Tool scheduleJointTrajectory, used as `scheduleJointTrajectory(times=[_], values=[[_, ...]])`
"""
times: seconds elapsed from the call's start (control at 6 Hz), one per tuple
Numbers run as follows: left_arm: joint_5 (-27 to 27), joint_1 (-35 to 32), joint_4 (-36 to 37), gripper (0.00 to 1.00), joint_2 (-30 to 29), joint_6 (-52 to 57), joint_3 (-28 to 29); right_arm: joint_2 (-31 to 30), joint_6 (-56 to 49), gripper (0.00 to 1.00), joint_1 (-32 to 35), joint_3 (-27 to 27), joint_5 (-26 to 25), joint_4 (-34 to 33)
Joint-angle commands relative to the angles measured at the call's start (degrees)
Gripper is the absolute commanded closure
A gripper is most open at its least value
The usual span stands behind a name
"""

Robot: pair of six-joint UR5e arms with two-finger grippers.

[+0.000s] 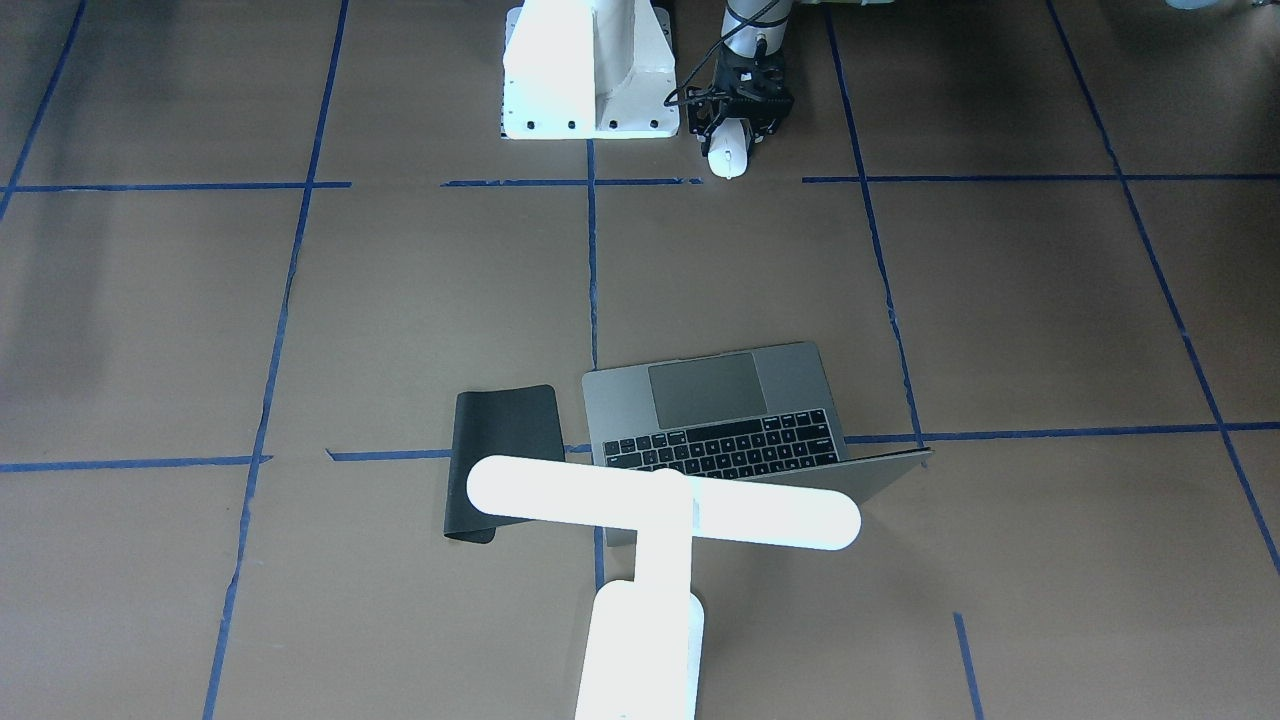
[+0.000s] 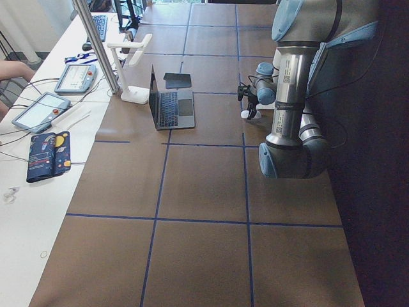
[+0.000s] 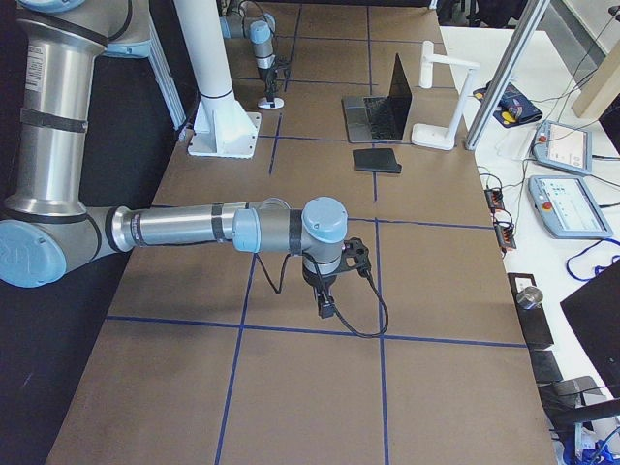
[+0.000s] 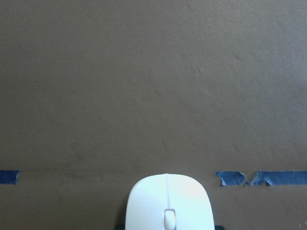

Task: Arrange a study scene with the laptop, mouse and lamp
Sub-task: 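Move the left gripper down to the white mouse and grasp it, then carry the white mouse with the left gripper over the mouse pad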

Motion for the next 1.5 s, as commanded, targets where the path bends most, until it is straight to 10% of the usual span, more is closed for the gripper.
scheduleJointTrajectory(times=[0.0,0.5,1.33], values=[[-0.2,-2.7,2.3,0.95,-3.5,0.5,-0.9,0.0,0.0,0.0,0.0,-0.2,0.0,0.0],[-3.1,-12.9,8.2,0.96,-22.0,5.0,9.0,0.0,-0.1,0.0,0.0,-1.0,0.4,0.1],[-14.7,-28.1,-2.1,0.96,-55.4,10.2,55.9,0.0,-0.2,0.0,0.0,-1.2,0.4,0.1]])
